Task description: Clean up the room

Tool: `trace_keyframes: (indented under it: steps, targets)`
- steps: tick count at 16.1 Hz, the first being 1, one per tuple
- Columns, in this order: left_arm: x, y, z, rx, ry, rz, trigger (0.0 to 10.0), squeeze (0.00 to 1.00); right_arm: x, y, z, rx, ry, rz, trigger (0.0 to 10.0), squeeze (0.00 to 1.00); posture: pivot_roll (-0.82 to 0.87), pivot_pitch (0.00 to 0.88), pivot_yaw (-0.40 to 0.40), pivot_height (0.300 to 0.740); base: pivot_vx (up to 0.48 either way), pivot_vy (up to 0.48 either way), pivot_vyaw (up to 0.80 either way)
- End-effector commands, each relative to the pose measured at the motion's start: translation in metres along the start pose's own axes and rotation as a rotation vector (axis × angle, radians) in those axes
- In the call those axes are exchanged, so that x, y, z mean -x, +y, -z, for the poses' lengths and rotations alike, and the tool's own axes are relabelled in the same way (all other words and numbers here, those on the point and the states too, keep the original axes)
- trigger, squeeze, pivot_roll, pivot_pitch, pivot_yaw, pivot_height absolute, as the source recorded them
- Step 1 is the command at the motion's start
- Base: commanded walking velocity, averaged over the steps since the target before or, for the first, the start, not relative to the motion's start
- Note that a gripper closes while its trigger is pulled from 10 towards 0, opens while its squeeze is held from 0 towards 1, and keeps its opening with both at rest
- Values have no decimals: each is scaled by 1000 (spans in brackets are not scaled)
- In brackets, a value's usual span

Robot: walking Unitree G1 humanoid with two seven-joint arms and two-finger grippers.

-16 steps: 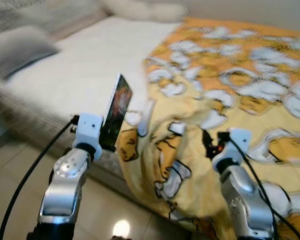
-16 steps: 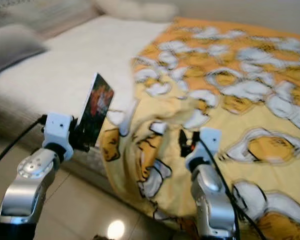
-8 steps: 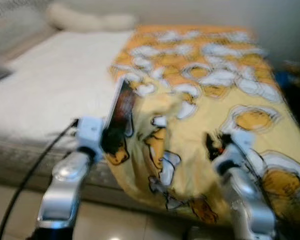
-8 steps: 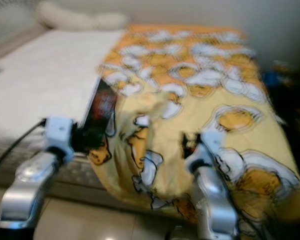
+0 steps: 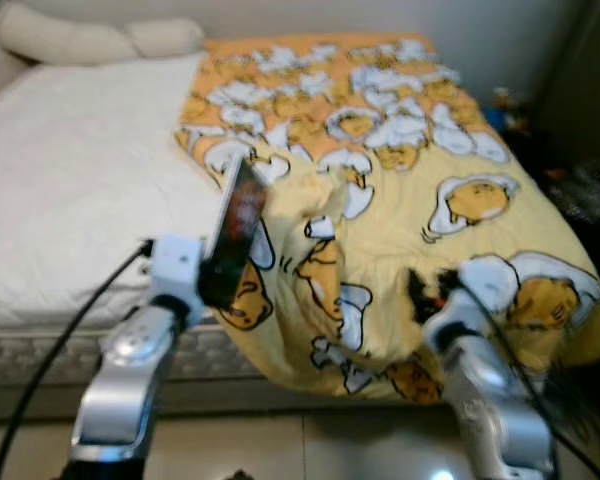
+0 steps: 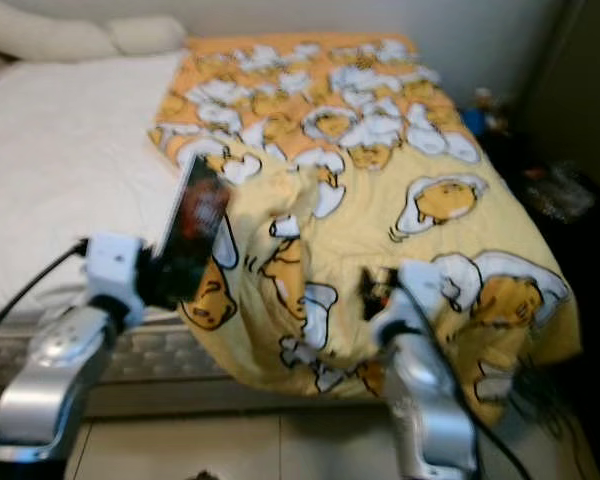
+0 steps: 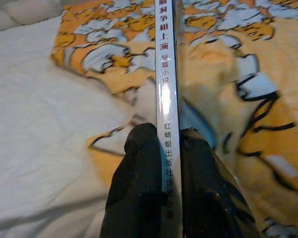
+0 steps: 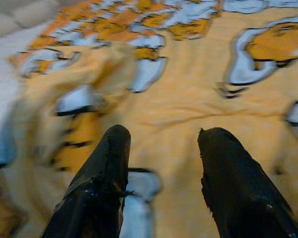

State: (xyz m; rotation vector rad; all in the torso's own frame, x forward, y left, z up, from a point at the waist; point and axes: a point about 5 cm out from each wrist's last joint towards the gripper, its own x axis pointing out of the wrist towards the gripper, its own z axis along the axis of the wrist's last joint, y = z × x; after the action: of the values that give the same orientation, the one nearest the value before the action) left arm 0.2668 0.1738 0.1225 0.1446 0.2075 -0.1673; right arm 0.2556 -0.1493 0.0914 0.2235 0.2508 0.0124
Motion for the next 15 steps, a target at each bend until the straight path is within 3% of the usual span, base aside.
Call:
trace_keyframes:
  steps: [1, 8, 15]
  targets:
    - [-1, -2, -10, -6, -42, -2, 10000, 0, -2, -4, -4, 2, -5, 10, 10000, 0, -49, 0, 56, 740, 0, 412, 0]
    - [1, 0, -9, -14, -38, -11, 10000, 0, -6, -1, -5, 14, -7, -6, 10000, 0, -31, 0, 59, 740, 0, 414, 0]
    - [-9, 0, -12, -11, -45, 1, 10000, 0, -11, -1, -10, 38, -34, -7, 10000, 0, -54, 0, 75, 740, 0, 412, 0]
